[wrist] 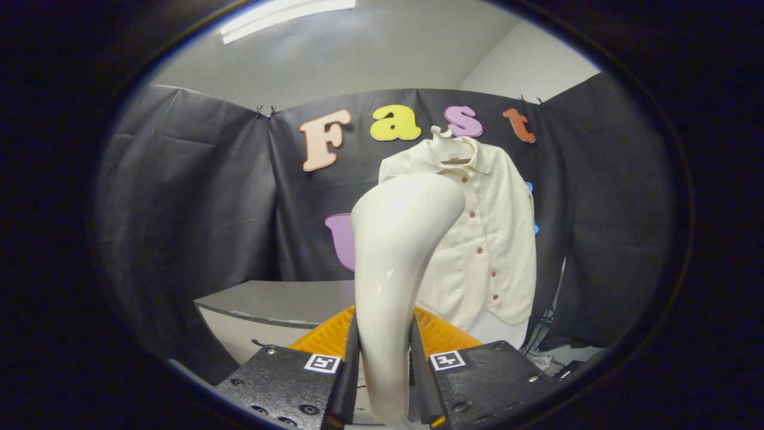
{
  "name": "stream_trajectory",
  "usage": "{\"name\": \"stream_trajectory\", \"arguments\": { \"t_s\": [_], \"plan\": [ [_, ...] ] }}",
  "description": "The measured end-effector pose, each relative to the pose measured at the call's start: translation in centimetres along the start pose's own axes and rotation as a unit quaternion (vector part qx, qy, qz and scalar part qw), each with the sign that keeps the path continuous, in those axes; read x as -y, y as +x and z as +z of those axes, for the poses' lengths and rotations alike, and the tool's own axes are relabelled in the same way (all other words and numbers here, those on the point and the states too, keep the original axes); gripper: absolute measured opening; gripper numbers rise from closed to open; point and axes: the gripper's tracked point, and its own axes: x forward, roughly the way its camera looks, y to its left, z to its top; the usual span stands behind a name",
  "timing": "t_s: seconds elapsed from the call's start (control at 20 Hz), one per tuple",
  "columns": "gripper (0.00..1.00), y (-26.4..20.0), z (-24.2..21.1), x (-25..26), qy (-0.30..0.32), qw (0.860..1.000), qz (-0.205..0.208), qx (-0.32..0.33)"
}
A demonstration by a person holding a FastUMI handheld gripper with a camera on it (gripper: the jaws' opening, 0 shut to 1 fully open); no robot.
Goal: Iron the clothes twice with a garment steamer, once on the left side and once on the right side.
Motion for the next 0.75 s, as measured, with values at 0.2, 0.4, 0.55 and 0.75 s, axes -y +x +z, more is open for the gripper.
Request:
{"name": "stream_trajectory", "arguments": {
  "t_s": [0.2,0.4,0.55,0.75],
  "plan": [
    [0.40,-1.3,-1.1,-0.8,-0.006,1.000,-0.010,0.000],
    [0.40,-2.6,-1.9,-1.6,-0.010,1.000,-0.013,0.009],
    [0.40,-3.7,-2.6,-2.5,-0.017,1.000,-0.020,0.011],
    [0.40,-5.7,-2.5,-4.5,-0.017,0.999,-0.015,0.032]
  ]
}}
